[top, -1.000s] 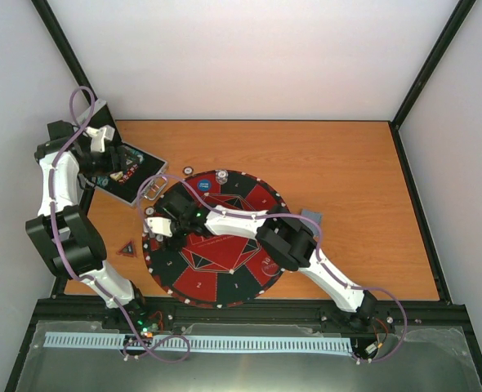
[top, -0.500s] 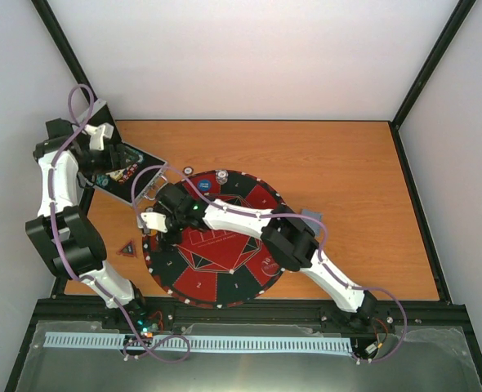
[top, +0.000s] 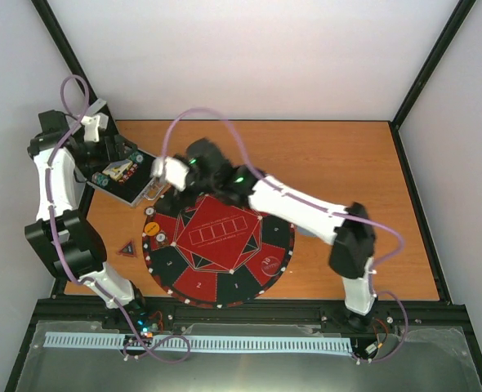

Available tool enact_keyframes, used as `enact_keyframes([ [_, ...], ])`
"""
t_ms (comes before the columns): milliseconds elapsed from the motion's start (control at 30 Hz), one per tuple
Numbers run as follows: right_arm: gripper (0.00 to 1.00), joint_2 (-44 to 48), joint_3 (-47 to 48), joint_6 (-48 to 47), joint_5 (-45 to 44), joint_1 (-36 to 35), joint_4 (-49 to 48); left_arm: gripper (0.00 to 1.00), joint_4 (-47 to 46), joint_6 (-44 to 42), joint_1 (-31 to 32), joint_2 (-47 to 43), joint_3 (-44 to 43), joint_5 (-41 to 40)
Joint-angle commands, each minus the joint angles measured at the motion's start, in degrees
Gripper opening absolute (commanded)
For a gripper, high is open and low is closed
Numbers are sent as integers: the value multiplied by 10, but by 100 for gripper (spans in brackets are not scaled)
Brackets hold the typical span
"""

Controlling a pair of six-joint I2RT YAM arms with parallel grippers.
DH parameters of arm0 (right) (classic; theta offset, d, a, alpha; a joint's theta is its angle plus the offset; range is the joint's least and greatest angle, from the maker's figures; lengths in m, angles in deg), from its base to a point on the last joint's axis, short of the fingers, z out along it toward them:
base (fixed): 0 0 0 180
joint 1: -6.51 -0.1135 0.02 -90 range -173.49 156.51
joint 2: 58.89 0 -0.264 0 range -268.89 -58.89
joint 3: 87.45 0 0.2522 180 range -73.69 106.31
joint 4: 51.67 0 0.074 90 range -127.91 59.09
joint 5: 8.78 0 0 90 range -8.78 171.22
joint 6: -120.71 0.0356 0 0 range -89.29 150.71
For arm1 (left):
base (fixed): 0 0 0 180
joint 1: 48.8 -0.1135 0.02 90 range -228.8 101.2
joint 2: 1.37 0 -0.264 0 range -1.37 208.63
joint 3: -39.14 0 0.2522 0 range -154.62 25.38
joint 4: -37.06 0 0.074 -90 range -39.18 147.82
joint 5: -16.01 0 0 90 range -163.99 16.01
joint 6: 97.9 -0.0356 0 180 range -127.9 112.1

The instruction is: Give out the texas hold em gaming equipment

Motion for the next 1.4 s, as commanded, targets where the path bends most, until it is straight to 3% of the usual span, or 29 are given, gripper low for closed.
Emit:
enact_keyframes([
  [0,100,114,-85,150,-236,81,-48,100,-32,6,-3,-22,-39,6],
  [167,100,229,-235,225,-424,166,-31,100,-48,23,4,-12,-51,15],
  [333,100,270,-310,371,-414,278,137,100,-50,21,19,-7,-50,3],
  [433,100,266,-359,420,-444,300,201,100,-54,19,32,-10,-44,-20],
  [667,100,233,-413,499,-399,325,245,100,-53,9,47,-5,-31,-23],
  [1367,100,195,-494,494,-286,361,175,100,-45,0,49,10,-27,-3],
])
